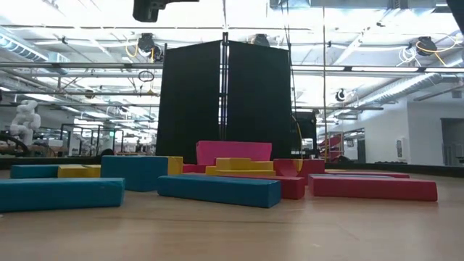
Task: Sort blocks
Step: Put the blue block into the green bin
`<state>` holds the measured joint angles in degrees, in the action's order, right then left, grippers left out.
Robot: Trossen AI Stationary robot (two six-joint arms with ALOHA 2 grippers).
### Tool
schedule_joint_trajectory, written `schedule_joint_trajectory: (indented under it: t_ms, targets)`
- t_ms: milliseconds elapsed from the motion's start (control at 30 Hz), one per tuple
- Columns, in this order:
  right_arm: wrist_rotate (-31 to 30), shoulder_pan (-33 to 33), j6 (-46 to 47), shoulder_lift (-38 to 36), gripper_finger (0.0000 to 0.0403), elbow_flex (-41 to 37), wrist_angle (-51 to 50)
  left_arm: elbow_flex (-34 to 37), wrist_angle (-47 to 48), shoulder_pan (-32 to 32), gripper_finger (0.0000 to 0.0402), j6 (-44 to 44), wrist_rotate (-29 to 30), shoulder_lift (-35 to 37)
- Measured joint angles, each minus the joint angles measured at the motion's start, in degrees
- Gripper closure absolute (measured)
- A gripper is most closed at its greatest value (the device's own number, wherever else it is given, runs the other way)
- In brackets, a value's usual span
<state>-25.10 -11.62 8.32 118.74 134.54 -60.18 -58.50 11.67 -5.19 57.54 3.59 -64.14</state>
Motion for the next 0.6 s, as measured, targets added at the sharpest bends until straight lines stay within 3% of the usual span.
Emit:
schedule_joint_trajectory:
  t_ms: [600]
  targets:
    - [0.1,1.2,-0.3,0.5,0.0126,0.0,0.1,0.0,1.4,0.0,0.0219,-2.4,0.1,0.0]
